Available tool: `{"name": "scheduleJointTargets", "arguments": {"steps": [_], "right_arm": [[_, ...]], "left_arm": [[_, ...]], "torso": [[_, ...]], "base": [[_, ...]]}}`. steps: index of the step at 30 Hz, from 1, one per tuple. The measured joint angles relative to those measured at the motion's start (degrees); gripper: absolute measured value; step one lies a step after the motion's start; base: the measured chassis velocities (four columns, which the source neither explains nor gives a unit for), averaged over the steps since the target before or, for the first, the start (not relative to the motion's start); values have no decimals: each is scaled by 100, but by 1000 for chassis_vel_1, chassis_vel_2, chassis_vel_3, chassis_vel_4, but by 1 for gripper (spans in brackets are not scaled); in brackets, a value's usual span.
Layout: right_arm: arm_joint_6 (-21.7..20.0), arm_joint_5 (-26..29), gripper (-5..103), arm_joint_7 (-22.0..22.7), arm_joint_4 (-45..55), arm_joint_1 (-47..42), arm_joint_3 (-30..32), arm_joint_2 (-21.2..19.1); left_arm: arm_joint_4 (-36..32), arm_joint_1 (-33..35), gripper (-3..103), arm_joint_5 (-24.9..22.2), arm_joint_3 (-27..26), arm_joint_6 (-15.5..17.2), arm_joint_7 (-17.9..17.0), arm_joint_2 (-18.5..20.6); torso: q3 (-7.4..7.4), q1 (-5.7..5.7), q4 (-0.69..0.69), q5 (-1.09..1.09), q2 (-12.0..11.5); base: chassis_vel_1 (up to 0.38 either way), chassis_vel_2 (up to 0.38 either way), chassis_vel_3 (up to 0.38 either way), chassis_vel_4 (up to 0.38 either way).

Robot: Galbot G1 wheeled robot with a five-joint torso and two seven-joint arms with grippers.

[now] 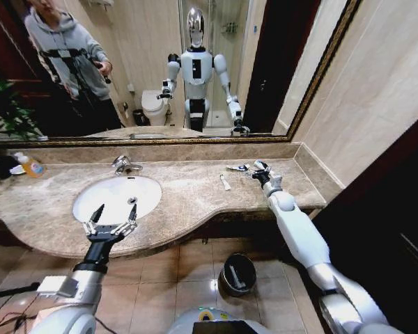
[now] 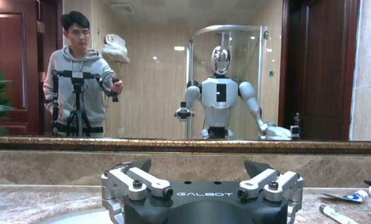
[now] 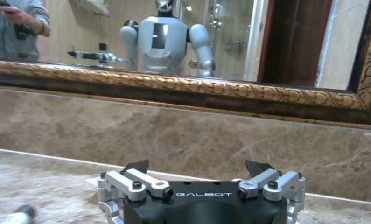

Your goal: Pick up the trash from the sink and place it in the trash bin.

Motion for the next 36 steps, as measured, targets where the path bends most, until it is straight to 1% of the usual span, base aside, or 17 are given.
{"name": "scheduleJointTargets", "arguments": {"steps": [1,2,5,11,12,14,20,23,26,30,34,36], "right_arm": [[99,-59,100,0,-210,97,7,19],[99,-59,100,0,-210,97,7,19],[200,-157,100,-50,-614,282,37,19],[228,-204,100,-58,-914,354,182,-118],[113,-166,100,-47,-879,296,272,-215],[-101,-74,100,-40,-870,225,373,-375],[-231,-14,100,-110,-1045,278,383,-446],[-284,66,100,-230,-1046,282,351,-459],[-352,143,100,-458,-1040,330,287,-451],[-372,144,101,-552,-1106,413,262,-425],[-506,120,80,-672,-1174,500,225,-400],[-524,111,80,-688,-1179,504,219,-399]], "left_arm": [[0,0,100,0,0,0,0,0],[0,0,100,0,0,0,0,0],[0,0,100,0,0,0,0,0],[0,0,100,0,0,0,0,0],[0,0,100,0,0,0,-1,0],[0,0,100,0,0,0,-1,0],[0,0,100,0,0,0,-1,0],[0,0,100,0,0,0,0,0],[0,0,100,0,0,0,0,0],[0,0,100,0,0,0,0,0],[0,0,100,0,0,0,-1,0],[0,0,100,0,0,0,-1,0]], "torso": [[0,0,0,1,0],[0,0,0,1,0],[0,0,0,0,0],[0,1,2,3,0],[0,0,1,-2,0],[0,0,-3,2,1],[0,0,0,3,1],[0,0,0,1,1],[0,0,-1,1,1],[0,0,0,-1,1],[0,0,0,0,1],[0,0,0,0,1]], "base": [[0,0,0,0],[0,0,0,0],[0,0,0,0],[0,0,0,0],[0,0,0,0],[0,0,0,0],[0,0,0,0],[0,0,0,0],[0,0,0,0],[0,0,0,0],[0,0,0,0],[0,0,0,0]]}}
